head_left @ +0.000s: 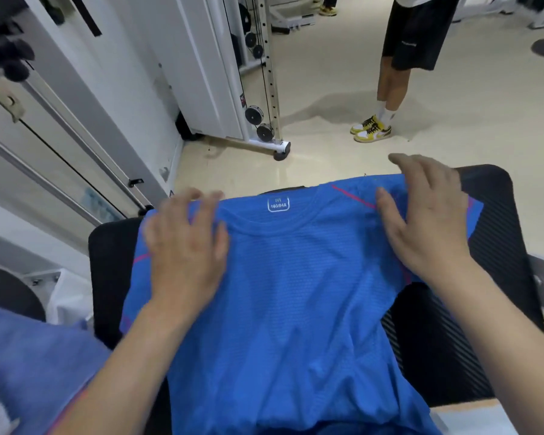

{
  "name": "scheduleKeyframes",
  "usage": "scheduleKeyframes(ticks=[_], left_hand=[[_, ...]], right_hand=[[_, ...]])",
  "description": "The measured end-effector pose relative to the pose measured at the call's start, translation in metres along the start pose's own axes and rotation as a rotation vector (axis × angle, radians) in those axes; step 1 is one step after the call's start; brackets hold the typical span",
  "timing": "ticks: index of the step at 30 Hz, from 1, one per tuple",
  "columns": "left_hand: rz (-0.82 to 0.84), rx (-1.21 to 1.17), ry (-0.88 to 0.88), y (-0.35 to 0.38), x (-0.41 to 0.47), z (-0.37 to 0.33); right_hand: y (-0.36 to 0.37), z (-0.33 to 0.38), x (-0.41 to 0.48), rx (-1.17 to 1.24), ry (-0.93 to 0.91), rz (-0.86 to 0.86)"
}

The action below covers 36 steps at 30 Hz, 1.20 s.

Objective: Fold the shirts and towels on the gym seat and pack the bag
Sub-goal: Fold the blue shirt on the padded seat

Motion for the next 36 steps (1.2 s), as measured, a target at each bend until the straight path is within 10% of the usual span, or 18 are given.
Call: scheduleKeyframes(ticks=[6,13,19,28,36], left_hand=[[0.342,-0.058,0.237,0.023,-0.092,-0.061],[0.304,-0.191,0.212,0.002,-0.132,-0.099],[0.833,-0.268,0.431,0.019,-0.238,-0.162],[0.85,-0.234,0.071,0.052,-0.26,-0.197],[0.837,-0.592,0.16,0.003,-0.249,-0.193]], right_hand=[[-0.037,-0.019,-0.129,0.183,0.287,0.11],[-0.05,-0.057,-0.236,-0.047,0.378,0.353],[-0.044,-0.061,-0.267,-0.11,0.306,0.438],[-0.029,-0.076,-0.295,0.046,0.582,0.414],[-0.076,-0.066,-0.276,0.979,1.138,0.388]])
Point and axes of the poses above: each hand's wrist, its own x-axis towards the middle knuckle, its own y-axis out of the palm, z = x × y, the point moved 1 cm from there along x, towards the middle knuckle, and after that the axes turned 3 degrees about y, right-handed, at the moved point
